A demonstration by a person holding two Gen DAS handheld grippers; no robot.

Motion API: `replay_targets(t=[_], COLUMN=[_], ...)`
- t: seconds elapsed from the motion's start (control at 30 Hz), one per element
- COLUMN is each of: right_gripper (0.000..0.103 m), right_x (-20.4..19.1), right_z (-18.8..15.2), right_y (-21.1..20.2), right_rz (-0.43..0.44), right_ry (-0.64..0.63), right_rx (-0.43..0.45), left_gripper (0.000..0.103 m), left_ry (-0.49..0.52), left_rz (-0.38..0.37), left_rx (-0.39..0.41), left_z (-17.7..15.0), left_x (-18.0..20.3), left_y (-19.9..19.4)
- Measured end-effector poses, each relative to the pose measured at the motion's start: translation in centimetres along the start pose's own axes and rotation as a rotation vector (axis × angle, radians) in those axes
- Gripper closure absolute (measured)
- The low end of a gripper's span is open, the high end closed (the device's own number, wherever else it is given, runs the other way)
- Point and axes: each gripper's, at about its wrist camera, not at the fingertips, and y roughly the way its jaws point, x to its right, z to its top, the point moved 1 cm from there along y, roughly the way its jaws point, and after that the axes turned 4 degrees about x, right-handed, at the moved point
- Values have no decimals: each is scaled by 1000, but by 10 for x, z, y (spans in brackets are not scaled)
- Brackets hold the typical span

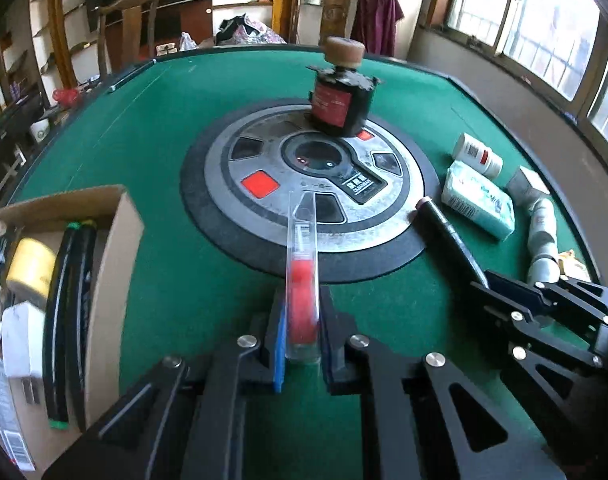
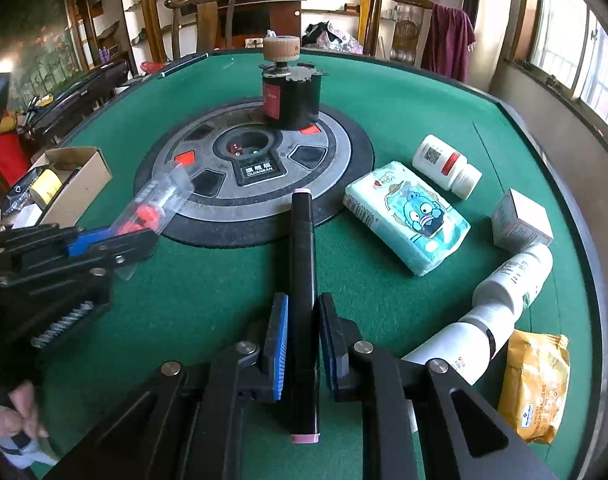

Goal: Organize objects
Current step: 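Grasp the clear pack with the red item with the left gripper, then carry the clear pack with left while right carries the marker over the box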

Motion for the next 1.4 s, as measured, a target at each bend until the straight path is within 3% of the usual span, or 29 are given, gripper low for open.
replay_targets(t=[0.17,0.4,0.53,0.7,0.93,1.27,1.4], right_gripper=[87,87,87,87,86,86,86], right_x=[6,31,33,24,-37,-170,-221], right_z=[1,4,4,-3,18,45,45], right_y=[-2,-9,-9,-10,-31,-11,10], right_rz=[30,248,334,463,614,722,756], right_ry=[41,222,284,382,370,255,225], right_rx=[6,43,34,-22,-61,-177,-251], left_gripper=[90,90,90,90,90,90,89], left_ry=[-40,-41,-88,-184,-259,-258,-243], left_rz=[-61,-87,-46,67,199,217,225], left_rx=[40,151,197,221,168,62,66], left_z=[-9,-29,-43,-64,-95,-105,-105], left_x=[-2,-23,-63,-127,-193,-237,-240], left_y=[-26,-100,-139,-174,-178,-140,-132])
